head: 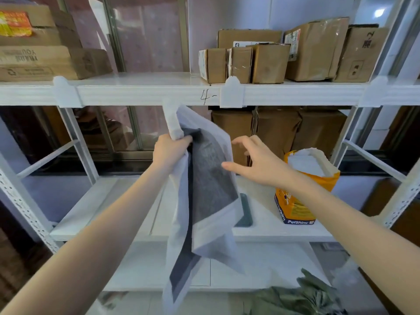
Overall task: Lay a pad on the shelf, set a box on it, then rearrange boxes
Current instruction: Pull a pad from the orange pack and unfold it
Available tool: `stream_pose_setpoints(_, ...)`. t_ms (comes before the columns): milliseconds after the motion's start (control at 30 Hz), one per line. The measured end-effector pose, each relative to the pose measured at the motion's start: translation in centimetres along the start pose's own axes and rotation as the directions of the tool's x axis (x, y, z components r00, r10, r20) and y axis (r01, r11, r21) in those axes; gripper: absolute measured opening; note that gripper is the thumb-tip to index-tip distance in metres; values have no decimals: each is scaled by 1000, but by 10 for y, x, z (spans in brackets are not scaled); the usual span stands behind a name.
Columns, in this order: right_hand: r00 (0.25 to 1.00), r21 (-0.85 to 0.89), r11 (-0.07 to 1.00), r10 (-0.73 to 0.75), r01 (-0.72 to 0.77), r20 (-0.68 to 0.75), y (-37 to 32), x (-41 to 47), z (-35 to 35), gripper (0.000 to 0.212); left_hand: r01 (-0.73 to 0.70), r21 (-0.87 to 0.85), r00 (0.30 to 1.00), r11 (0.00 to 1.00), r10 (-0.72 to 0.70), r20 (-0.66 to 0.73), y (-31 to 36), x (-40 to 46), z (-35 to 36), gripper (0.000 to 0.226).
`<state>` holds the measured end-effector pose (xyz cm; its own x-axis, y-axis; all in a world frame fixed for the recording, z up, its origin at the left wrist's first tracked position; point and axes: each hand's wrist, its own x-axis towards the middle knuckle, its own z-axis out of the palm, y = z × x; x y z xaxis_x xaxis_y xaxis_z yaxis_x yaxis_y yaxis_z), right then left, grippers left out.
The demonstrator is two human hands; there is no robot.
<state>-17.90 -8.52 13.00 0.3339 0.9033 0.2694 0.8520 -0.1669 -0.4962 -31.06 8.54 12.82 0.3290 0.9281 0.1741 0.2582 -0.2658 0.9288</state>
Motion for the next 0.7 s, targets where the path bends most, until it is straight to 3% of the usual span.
stream_pose_setpoints(233,976,-116,990,97,-75,197,-24,-14,33,107,44,-201,998,979,-53,-38,11,10,-13,15)
stream_pose_setpoints(333,988,-70,995,85,-77,126,-30,-9,48,116,78,-321,997,944,-79,10,13,12,-12,16)
stream_pose_setpoints(400,998,-5,999,42,-42,38,-29,0,52,102,146,-409,988,901,-114,103,17,10,-10,24)
stream_pose_setpoints(500,998,22,999,26,-25,-62,-29,14,49,57,199,-454,957,868,-71,283,17,2,-13,40)
stream_pose_setpoints(600,990,142,990,1,19,-139,-27,23,41,28,197,-357,913,913,-38,407,4,-10,-17,80)
stream_pose_setpoints(700,981,299,952,-6,65,-195,-27,30,31,12,109,-239,834,965,42,551,-12,-25,-11,78)
